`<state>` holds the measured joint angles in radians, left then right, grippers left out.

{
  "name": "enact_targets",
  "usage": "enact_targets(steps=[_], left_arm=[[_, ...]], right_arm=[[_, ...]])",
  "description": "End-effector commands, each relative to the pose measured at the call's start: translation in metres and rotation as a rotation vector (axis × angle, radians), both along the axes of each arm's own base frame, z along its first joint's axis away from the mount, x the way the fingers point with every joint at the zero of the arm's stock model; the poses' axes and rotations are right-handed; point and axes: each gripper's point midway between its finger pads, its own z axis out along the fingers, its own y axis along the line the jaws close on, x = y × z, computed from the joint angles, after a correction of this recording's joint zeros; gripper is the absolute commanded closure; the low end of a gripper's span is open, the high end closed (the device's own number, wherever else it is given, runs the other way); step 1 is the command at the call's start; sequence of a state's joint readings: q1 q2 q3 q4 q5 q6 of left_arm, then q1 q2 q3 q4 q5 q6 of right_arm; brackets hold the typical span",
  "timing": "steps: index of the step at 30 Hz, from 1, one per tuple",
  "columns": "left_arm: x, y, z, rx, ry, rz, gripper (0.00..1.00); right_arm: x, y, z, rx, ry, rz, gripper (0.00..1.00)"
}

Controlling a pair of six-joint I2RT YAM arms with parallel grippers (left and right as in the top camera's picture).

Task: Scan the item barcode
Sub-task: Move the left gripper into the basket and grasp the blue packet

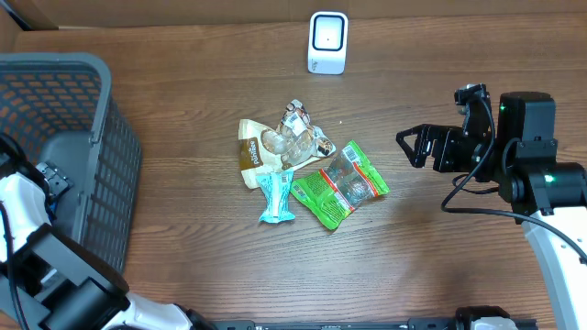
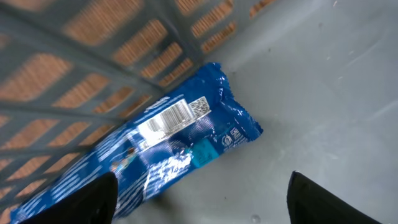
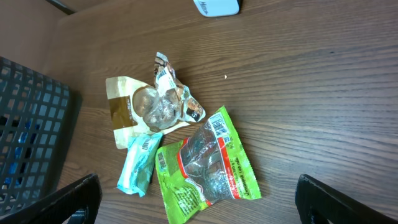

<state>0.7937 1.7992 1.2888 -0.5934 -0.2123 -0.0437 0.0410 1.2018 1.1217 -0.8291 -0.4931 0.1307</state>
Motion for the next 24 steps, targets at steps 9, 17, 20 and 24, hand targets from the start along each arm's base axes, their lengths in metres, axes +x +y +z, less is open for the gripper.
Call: enact_targets(steps=[9, 17, 20, 24], left_arm=[[-0.009, -0.005, -0.061, -0.094, 0.129, -0.036, 0.38], [-0.022, 0.009, -0.064, -0.03, 0.21, 0.006, 0.31], [-0.021, 0.019, -0.054, 0.016, 0.222, 0.026, 0.26], [-0.016, 0.019, -0.053, 0.006, 0.199, 0.017, 0.26]], right_arm=[[0.0, 0.001, 0.003, 0.002, -0.01, 0.004, 0.0], [-0.001, 0.001, 0.002, 0.002, 0.001, 0.004, 0.0], [-0.003, 0.001, 0.001, 0.001, 0.007, 0.004, 0.0], [-0.003, 0.001, 0.001, 0.001, 0.007, 0.004, 0.0]])
